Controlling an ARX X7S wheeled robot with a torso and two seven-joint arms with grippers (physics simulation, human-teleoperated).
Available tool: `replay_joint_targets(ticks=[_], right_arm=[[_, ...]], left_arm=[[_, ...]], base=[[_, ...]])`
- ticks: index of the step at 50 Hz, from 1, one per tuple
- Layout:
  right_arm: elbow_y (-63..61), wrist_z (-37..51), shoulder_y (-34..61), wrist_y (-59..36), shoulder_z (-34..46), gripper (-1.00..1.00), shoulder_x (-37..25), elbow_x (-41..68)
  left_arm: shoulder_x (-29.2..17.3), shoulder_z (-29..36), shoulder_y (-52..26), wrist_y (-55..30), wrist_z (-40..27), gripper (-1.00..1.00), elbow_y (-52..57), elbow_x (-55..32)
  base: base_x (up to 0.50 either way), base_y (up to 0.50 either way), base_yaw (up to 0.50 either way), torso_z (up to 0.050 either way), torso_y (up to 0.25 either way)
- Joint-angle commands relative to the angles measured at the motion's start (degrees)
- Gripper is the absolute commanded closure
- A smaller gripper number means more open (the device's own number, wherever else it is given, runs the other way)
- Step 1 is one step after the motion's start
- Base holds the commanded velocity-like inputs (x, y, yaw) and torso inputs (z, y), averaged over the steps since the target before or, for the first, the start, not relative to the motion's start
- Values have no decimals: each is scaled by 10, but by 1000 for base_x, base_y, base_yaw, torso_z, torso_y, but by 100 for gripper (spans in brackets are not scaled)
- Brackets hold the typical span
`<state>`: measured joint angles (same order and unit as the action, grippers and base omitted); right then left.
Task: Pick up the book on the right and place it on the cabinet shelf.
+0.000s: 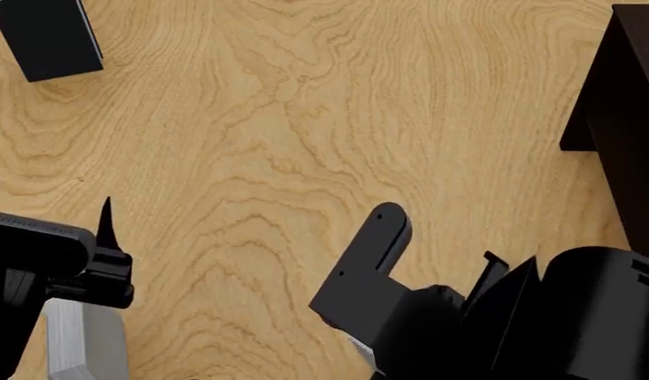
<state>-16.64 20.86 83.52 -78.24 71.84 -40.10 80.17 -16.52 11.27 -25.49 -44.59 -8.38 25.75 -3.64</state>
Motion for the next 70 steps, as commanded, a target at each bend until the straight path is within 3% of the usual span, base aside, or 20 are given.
replay_joint_targets(ticks=[1,14,36,49,55,70], right_arm=[[-48,110,33,-46,-42,100,-5,67],[-52,299,95,-81,-19,100,-2,196],[-71,486,170,-78,93,100,23,232],[-86,523,153,-53,111,100,18,190],[-78,578,165,-74,147,100,33,183],[-72,609,174,-93,212,100,59,111]], left_arm=[[-4,-9,9,-9,-1,-100,26,-7],[-7,-15,16,-1,-2,-100,27,-14],[-10,-16,19,1,-4,-100,32,-19],[-13,-18,25,1,-6,-100,40,-22],[-12,-17,26,5,-7,-100,38,-24],[-12,-18,29,13,-9,-100,33,-28]], base=[[0,0,0,0,0],[0,0,0,0,0],[0,0,0,0,0],[0,0,0,0,0],[0,0,0,0,3],[0,0,0,0,0]])
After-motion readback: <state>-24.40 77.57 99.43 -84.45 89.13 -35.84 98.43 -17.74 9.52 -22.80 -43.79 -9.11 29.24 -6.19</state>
